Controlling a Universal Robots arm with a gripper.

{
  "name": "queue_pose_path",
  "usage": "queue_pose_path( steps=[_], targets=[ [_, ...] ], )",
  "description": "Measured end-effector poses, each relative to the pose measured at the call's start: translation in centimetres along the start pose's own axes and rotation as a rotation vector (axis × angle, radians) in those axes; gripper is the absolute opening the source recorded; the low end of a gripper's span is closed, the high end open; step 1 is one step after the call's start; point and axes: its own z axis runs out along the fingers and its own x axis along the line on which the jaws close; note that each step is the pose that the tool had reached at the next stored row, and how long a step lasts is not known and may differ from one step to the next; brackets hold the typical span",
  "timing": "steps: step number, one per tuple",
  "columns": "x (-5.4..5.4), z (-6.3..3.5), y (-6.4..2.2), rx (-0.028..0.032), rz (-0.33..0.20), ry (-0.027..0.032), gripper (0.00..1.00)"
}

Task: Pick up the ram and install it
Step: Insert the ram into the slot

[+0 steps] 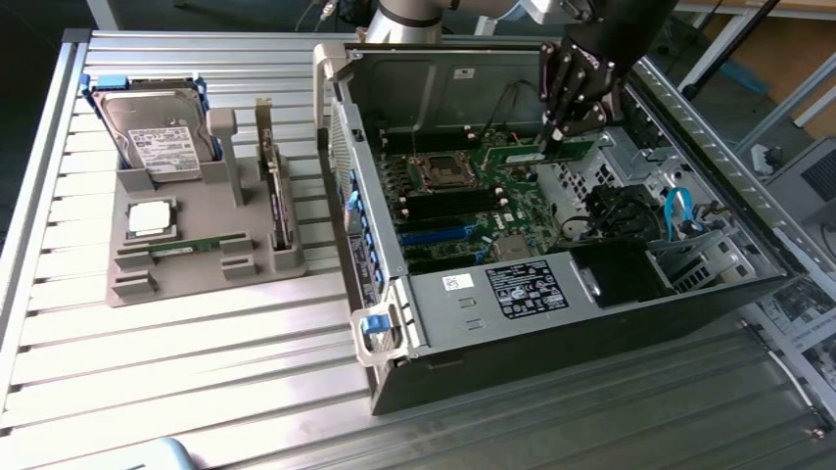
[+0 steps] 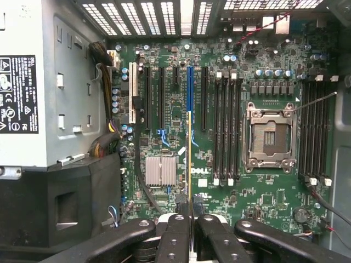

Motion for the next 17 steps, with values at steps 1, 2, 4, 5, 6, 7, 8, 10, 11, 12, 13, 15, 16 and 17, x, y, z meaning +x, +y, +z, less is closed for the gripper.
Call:
queue_pose_path(
  steps=[1, 2, 4, 5, 6, 7, 8, 10, 11, 12, 13, 15, 16, 17],
  targets=[
    [0.00, 0.02, 0.00, 0.0000, 0.000, 0.0000, 0.12],
    [0.00, 0.04, 0.00, 0.0000, 0.000, 0.0000, 0.12],
    [0.00, 0.07, 0.00, 0.0000, 0.000, 0.0000, 0.12],
    [-0.01, 0.09, 0.00, 0.0000, 0.000, -0.0001, 0.12],
    [-0.01, 0.12, 0.00, 0.0000, 0.000, -0.0001, 0.12],
    [-0.01, 0.14, 0.00, 0.0000, 0.000, -0.0001, 0.12],
    [-0.01, 0.18, 0.00, 0.0001, 0.000, -0.0001, 0.12],
    [-0.01, 0.22, 0.01, 0.0000, 0.000, 0.0000, 0.12],
    [-0.01, 0.25, 0.01, 0.0000, 0.000, -0.0001, 0.12],
    [-0.01, 0.27, 0.01, 0.0000, 0.000, -0.0001, 0.12],
    [-0.01, 0.30, 0.01, 0.0000, 0.000, 0.0000, 0.12],
    [-0.02, 0.34, 0.01, 0.0000, 0.000, -0.0001, 0.12],
    [-0.02, 0.36, 0.01, 0.0000, 0.000, 0.0000, 0.12],
    [-0.02, 0.39, 0.01, 0.0000, 0.000, -0.0001, 0.12]
  ],
)
